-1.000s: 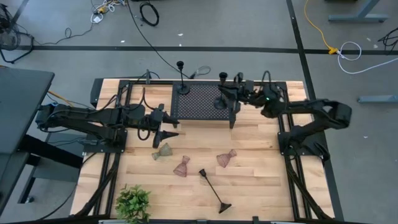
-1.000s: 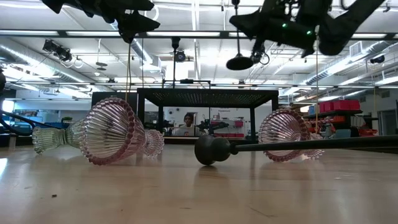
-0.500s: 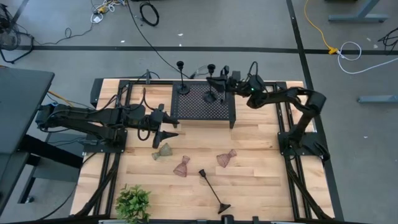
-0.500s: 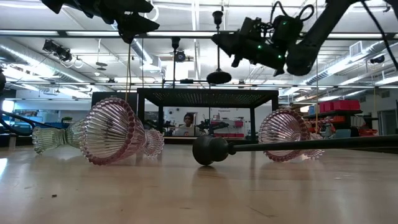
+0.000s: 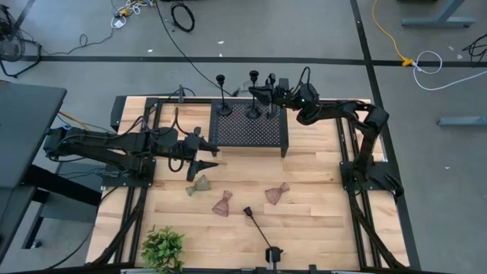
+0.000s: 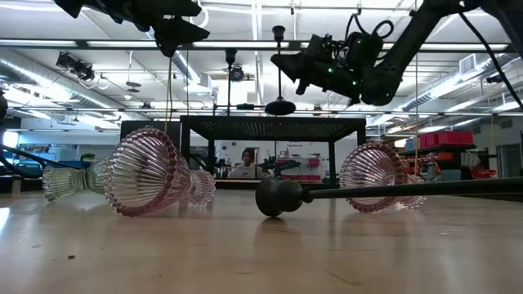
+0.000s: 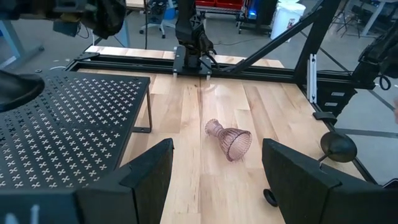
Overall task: Pick & Place candle stick holders
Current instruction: Put the top black candle holder on the shelf aligned with the other black candle holder
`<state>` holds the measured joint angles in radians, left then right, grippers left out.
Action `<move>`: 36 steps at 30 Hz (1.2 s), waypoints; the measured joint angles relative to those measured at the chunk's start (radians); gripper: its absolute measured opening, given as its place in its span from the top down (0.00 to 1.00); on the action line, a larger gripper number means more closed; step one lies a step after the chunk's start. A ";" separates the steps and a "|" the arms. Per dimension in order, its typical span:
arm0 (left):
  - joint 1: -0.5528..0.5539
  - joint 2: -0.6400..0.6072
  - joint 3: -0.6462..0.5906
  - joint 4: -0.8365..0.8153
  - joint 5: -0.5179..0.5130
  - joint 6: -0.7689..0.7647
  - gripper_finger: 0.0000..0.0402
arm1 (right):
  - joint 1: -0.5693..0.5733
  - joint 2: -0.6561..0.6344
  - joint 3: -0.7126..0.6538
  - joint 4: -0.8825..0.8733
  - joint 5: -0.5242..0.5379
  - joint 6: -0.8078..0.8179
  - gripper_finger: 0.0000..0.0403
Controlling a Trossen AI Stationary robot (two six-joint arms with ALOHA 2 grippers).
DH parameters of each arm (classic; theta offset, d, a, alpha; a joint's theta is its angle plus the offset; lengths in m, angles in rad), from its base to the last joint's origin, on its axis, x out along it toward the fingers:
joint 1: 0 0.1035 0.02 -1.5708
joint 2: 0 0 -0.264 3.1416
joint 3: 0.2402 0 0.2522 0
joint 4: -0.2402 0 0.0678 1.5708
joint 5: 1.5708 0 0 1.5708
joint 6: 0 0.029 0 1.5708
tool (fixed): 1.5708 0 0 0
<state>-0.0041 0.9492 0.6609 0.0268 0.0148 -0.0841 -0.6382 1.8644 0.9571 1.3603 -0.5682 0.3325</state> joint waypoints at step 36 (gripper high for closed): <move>0.000 0.000 0.000 -0.001 0.000 0.020 0.38 | -0.043 0.142 0.110 -0.058 0.035 -0.015 1.00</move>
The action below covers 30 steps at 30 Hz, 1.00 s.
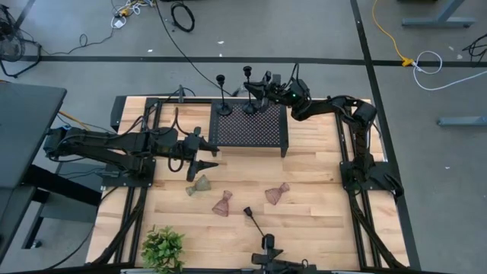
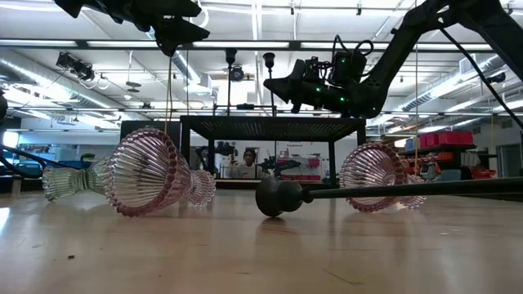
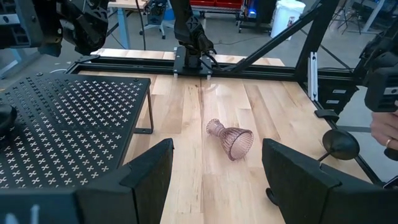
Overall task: Pick & Place candle stick holders
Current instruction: Put the top black candle holder on the shelf aligned with the other black candle holder
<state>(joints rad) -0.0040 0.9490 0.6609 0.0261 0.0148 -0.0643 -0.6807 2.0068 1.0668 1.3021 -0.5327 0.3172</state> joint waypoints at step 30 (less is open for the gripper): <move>0.000 0.000 0.000 0.000 0.001 -0.037 0.38 | 0.003 -0.020 -0.001 -0.060 -0.127 0.064 0.70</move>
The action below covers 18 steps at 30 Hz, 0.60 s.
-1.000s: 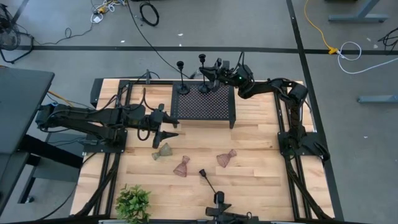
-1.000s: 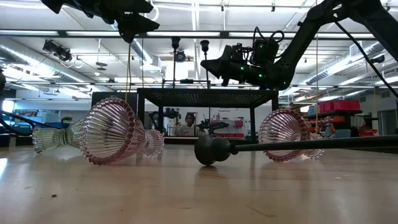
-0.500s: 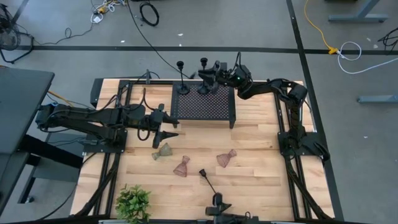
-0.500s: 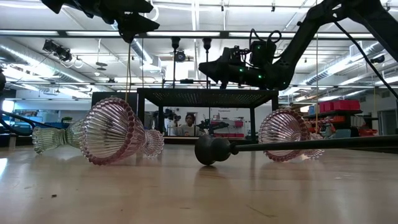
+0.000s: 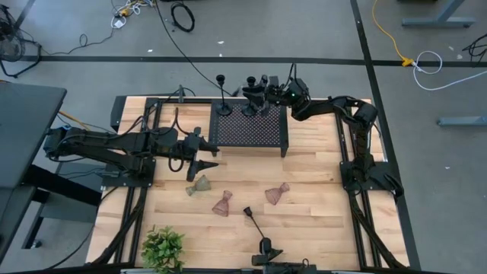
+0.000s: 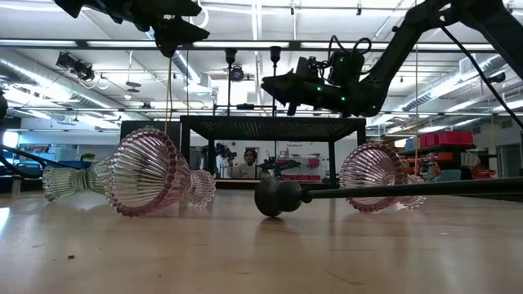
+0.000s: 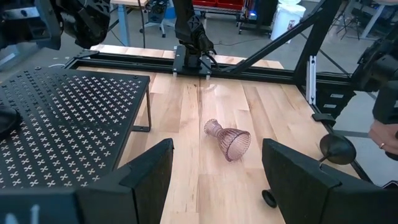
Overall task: Pick & Place candle stick holders
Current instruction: Put the top black candle holder on the shelf aligned with the other black candle holder
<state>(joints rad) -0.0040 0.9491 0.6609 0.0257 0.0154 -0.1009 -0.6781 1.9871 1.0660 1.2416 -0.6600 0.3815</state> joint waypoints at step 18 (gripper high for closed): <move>0.000 0.000 0.000 0.003 0.000 -0.001 0.38 | -0.114 -0.039 0.000 -0.038 -0.328 0.107 0.52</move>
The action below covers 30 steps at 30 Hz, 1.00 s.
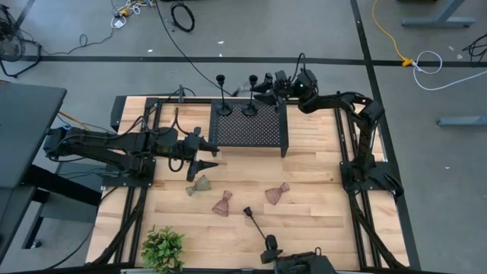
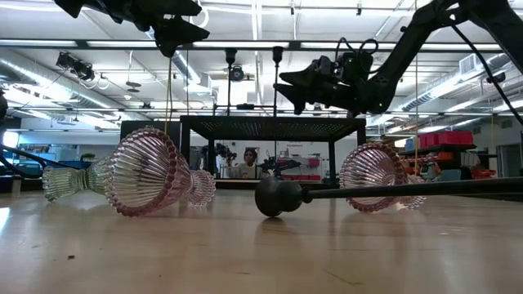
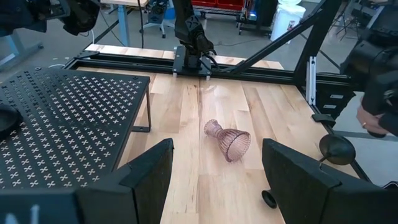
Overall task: Pick & Place candle stick holders
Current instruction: Put the top black candle holder on the shelf aligned with the other black candle holder, then put the black candle holder on the shelf aligned with the other black candle holders
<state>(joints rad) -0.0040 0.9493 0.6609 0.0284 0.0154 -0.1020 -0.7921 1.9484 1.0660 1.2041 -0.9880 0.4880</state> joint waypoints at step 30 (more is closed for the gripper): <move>0.000 0.000 0.000 -0.001 0.000 -0.044 0.38 | 0.107 -0.336 -0.243 -0.065 -0.401 0.351 0.52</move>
<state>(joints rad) -0.0044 0.9493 0.6609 0.0273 0.0154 -0.1459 -0.6847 1.6121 0.8228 1.1391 -1.3895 0.8390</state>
